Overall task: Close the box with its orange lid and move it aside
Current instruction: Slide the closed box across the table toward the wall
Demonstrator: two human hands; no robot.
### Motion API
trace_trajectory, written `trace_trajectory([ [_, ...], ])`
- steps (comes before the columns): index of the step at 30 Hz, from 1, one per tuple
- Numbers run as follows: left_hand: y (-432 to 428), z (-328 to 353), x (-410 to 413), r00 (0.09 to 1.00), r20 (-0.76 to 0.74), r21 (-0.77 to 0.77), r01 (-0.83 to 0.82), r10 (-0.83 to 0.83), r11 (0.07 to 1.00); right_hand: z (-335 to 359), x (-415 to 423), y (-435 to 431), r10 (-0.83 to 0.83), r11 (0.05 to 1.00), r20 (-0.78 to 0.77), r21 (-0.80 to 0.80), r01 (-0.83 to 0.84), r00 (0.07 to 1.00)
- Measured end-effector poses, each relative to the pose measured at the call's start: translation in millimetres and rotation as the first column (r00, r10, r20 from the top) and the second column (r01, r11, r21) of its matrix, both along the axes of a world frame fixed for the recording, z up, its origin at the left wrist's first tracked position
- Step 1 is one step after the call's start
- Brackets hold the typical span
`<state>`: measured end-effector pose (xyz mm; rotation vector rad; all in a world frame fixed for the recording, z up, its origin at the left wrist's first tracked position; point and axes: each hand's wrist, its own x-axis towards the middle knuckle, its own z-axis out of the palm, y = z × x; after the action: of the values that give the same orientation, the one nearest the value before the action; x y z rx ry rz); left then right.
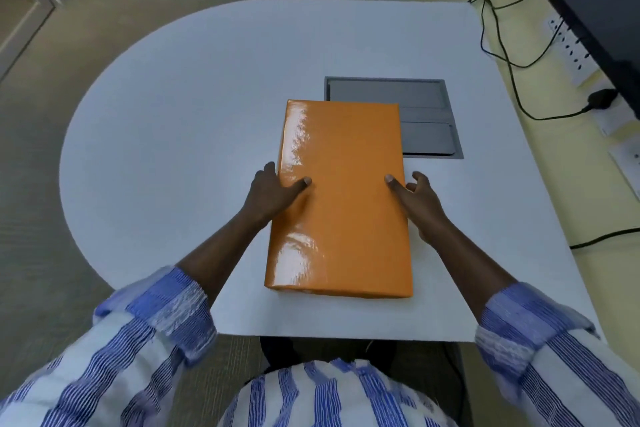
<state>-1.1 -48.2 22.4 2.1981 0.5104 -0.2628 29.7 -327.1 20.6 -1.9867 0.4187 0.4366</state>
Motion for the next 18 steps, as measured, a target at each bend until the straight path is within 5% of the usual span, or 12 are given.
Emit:
trace_trajectory([
  [8, 21.0, -6.5, 101.5, 0.998, 0.043, -0.062, -0.038, 0.041, 0.997, -2.7, 107.0, 13.5, -0.060, 0.993, 0.019, 0.106, 0.057, 0.998],
  [14, 24.2, -15.0, 150.1, 0.991, 0.061, -0.350, -0.088, 0.116, 0.933, -6.2, 152.0, 22.5, -0.057, 0.959, -0.048, 0.276, 0.068, 0.997],
  [18, 25.8, -25.4, 165.4, 0.992, 0.027, -0.396, -0.103, 0.123, 0.912, -12.4, 169.3, 22.0, -0.086, 0.950, -0.089, 0.292, 0.109, 0.992],
])
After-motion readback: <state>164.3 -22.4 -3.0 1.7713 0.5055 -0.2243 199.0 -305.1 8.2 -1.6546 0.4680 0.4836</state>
